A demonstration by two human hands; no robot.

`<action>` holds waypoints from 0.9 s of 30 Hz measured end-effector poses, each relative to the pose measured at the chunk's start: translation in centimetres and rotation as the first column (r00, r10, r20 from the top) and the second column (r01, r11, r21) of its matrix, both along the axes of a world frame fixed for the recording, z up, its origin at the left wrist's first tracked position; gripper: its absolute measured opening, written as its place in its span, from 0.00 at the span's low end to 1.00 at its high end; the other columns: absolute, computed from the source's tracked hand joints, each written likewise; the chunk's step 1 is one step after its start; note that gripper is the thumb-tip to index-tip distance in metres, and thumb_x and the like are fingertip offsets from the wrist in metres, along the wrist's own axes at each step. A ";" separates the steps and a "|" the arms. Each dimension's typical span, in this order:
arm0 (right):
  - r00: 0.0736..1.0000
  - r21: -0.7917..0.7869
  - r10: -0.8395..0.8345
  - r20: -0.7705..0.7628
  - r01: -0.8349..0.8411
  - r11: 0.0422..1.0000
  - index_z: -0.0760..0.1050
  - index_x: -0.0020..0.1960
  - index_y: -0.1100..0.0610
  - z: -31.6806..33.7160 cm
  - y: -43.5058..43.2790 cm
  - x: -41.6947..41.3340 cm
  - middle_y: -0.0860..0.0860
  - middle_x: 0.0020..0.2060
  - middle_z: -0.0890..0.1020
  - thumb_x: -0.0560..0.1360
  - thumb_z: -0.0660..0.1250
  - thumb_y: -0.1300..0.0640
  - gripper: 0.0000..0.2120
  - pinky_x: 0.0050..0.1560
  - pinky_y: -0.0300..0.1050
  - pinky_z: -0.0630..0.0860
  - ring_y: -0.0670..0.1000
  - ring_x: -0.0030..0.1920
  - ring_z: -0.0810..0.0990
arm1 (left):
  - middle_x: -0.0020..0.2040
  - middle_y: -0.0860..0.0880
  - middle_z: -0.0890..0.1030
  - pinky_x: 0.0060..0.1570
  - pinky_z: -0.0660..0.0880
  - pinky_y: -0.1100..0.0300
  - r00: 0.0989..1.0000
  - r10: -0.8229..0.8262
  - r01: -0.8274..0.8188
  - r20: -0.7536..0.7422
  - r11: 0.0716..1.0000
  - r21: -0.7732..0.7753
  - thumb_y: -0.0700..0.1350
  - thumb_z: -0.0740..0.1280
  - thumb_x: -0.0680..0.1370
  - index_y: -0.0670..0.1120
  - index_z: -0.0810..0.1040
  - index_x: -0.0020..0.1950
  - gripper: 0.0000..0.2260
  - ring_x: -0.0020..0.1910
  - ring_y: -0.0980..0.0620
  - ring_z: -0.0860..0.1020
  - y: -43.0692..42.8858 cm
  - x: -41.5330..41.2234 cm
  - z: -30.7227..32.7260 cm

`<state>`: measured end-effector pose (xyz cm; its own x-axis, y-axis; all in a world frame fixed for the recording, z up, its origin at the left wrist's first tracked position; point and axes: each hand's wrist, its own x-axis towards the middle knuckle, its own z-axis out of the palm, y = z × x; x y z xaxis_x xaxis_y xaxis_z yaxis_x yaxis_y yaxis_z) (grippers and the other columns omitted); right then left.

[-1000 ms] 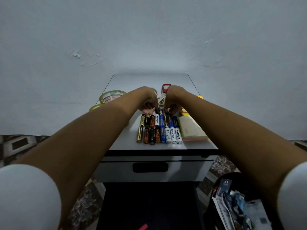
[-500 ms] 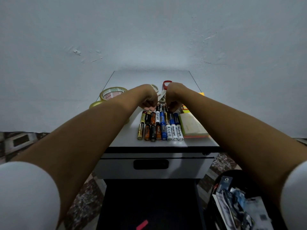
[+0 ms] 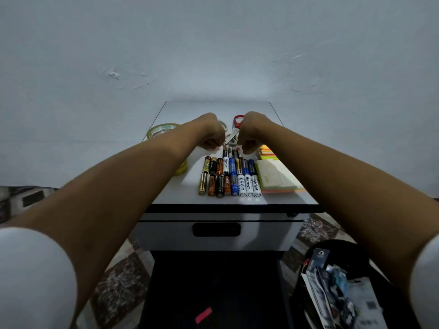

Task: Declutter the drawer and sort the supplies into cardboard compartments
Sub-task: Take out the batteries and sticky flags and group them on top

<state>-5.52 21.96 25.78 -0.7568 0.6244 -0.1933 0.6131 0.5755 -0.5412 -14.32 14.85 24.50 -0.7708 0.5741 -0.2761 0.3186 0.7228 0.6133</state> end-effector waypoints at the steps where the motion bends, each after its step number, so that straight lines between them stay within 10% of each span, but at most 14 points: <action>1: 1.000 -0.027 -0.005 -0.012 0.005 1.000 0.72 0.35 0.64 0.0 0.1 -0.1 0.57 0.48 0.84 0.75 0.66 0.63 0.11 0.62 0.47 0.74 0.51 0.50 0.83 | 0.38 0.41 0.78 0.44 0.78 0.56 1.000 0.004 -0.004 -0.001 0.999 0.032 0.33 0.66 0.75 0.37 0.74 0.42 0.02 0.34 0.48 0.77 -0.3 0.3 0.3; 9: 0.981 -0.117 0.079 -0.180 -0.101 0.988 0.77 0.55 0.71 0.4 -2.0 4.9 0.66 0.48 0.82 0.74 0.68 0.65 0.12 0.50 0.54 0.81 0.57 0.41 0.80 | 0.44 0.42 0.80 0.42 0.77 0.58 0.993 -0.119 0.120 -0.017 0.970 0.212 0.36 0.67 0.75 0.37 0.78 0.53 0.07 0.38 0.50 0.78 -4.7 4.9 1.9; 18: 0.962 -0.040 0.189 -0.196 -0.200 0.979 0.81 0.46 0.57 -3.4 -6.0 15.5 0.53 0.35 0.80 0.72 0.71 0.58 0.04 0.33 0.38 0.77 0.48 0.35 0.77 | 0.39 0.48 0.81 0.41 0.74 0.60 0.956 -0.289 0.294 -0.059 0.928 0.229 0.42 0.71 0.74 0.43 0.81 0.53 0.08 0.38 0.54 0.77 -13.1 12.2 -1.9; 27: 0.978 -0.334 0.184 -0.102 -0.207 0.920 0.80 0.50 0.56 -14.5 -9.8 21.9 0.52 0.35 0.79 0.72 0.71 0.59 0.06 0.36 0.40 0.75 0.47 0.36 0.76 | 0.39 0.54 0.82 0.37 0.71 0.73 0.926 -0.366 0.356 0.088 0.927 0.118 0.45 0.72 0.73 0.48 0.81 0.52 0.09 0.32 0.66 0.76 -18.0 17.5 -14.3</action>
<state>16.41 12.13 11.32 -0.8757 0.3681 -0.3127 0.4626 0.4536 -0.7617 3.19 -3.11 10.20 -0.4754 0.8363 -0.2733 0.4755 0.5056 0.7199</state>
